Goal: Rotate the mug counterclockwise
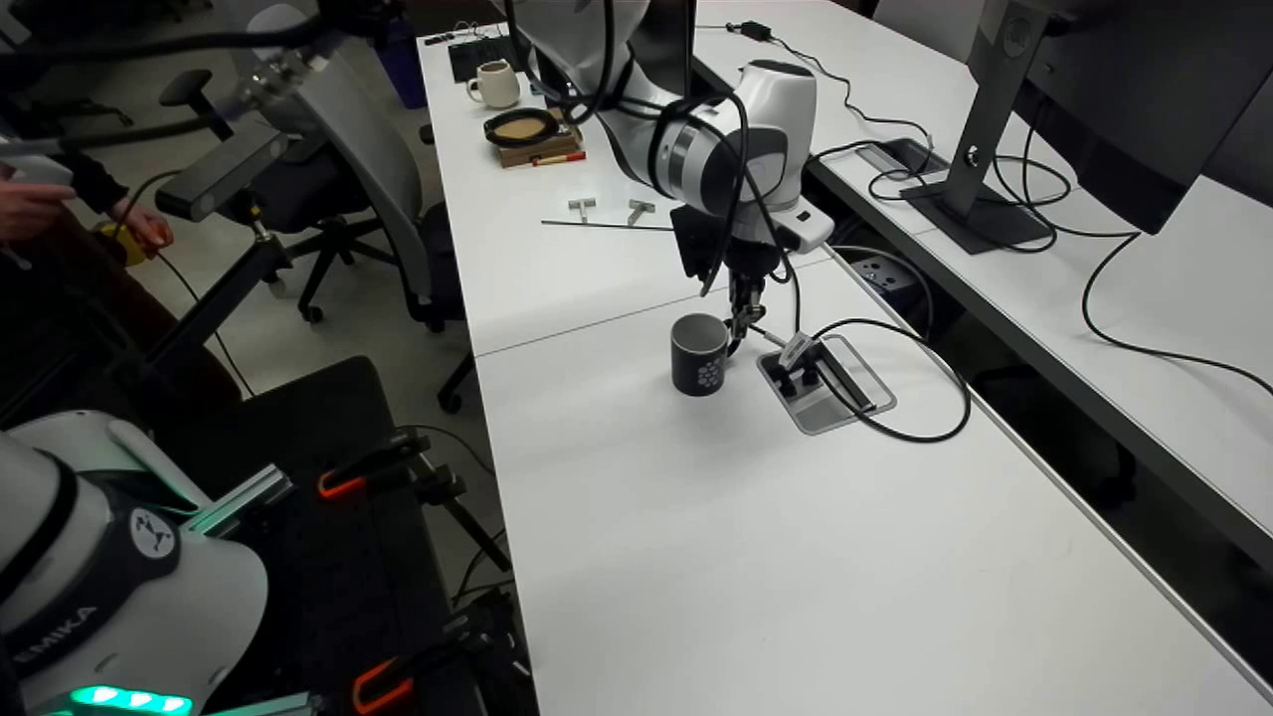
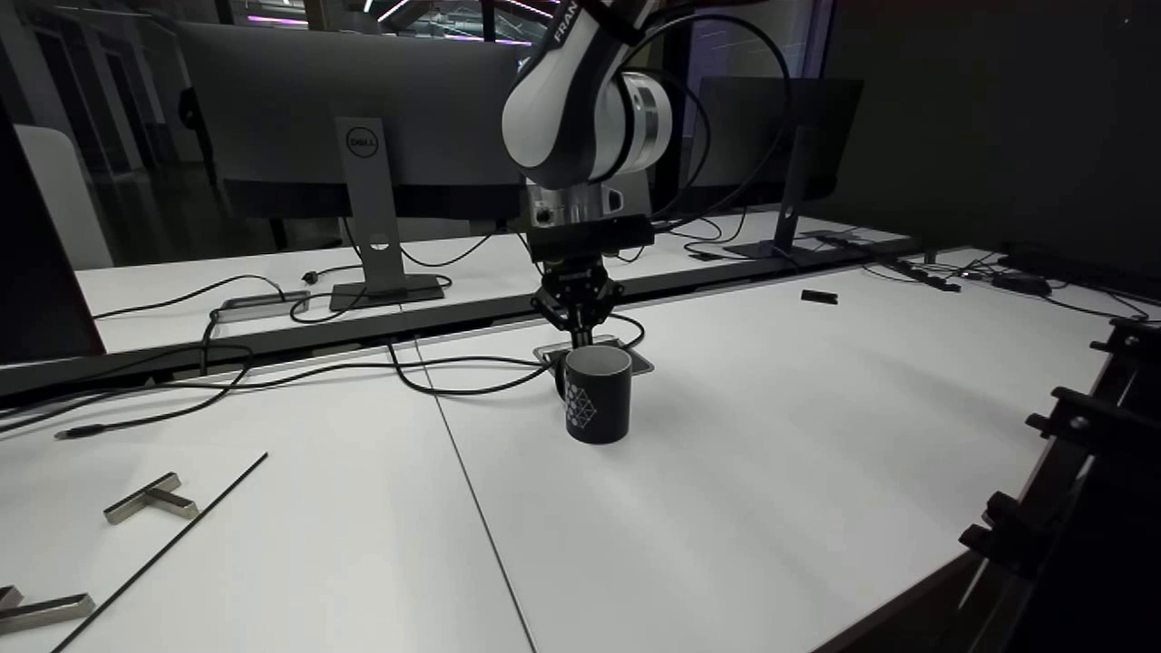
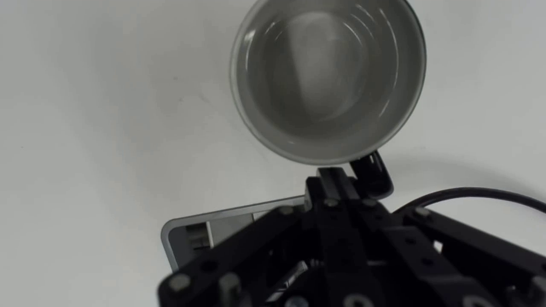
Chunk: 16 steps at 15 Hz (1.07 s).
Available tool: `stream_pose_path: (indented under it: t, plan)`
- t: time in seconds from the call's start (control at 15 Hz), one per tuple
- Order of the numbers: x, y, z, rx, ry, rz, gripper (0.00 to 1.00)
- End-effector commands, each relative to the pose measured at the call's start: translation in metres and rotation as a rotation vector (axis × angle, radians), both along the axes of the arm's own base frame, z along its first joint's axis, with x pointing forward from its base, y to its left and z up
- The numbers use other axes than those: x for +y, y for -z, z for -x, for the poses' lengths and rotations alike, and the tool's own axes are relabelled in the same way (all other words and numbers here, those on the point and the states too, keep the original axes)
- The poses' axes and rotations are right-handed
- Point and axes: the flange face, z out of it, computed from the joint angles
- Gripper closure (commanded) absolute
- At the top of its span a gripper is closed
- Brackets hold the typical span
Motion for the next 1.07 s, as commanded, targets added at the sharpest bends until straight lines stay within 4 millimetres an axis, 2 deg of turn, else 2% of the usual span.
stream_pose_path:
  t: [0.0,1.0]
  plan:
    - [0.007,0.004,-0.011,0.018,-0.059,0.001,1.00]
    - [0.030,0.011,-0.020,0.036,-0.236,-0.039,1.00]
